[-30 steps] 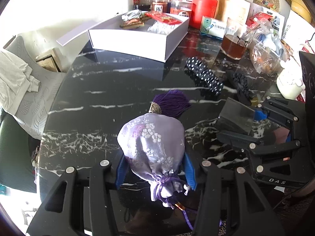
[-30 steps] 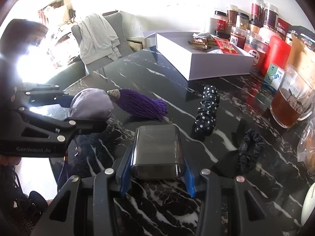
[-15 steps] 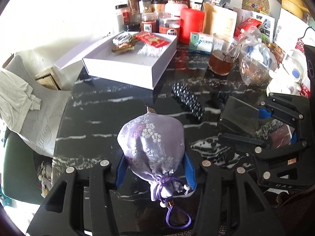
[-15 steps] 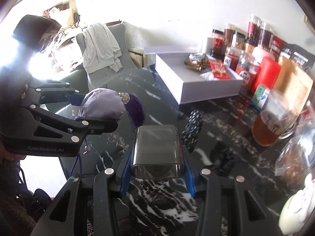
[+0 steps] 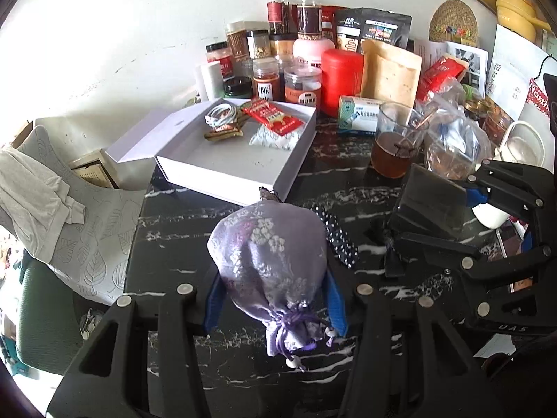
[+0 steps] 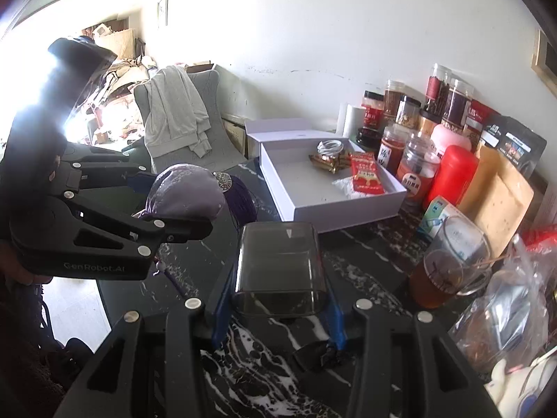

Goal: Organize objects

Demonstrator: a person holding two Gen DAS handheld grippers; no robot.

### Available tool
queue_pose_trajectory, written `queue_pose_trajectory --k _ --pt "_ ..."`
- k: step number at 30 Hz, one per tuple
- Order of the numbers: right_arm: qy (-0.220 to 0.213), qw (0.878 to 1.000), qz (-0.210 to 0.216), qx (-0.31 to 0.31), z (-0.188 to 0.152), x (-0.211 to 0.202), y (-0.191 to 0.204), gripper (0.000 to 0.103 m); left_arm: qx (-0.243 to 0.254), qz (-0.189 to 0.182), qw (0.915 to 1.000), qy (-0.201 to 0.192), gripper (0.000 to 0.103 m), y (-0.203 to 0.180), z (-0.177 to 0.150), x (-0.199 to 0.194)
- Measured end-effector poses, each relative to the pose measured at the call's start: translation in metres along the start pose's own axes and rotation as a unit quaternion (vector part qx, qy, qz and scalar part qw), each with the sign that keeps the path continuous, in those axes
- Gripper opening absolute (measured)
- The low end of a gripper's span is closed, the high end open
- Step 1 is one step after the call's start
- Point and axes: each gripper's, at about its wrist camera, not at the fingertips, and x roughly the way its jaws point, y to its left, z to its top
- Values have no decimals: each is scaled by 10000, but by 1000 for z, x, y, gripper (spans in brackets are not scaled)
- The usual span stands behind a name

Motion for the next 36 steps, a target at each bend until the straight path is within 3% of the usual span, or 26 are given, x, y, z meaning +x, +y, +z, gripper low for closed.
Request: queue_pose_trajectory --k 13,36 --pt "-144 9999 19 -72 38 13 -19 45 94 24 9999 -132 47 15 49 13" --pt "-20 10000 -52 64 94 105 -68 45 149 -118 9998 -99 47 64 126 118"
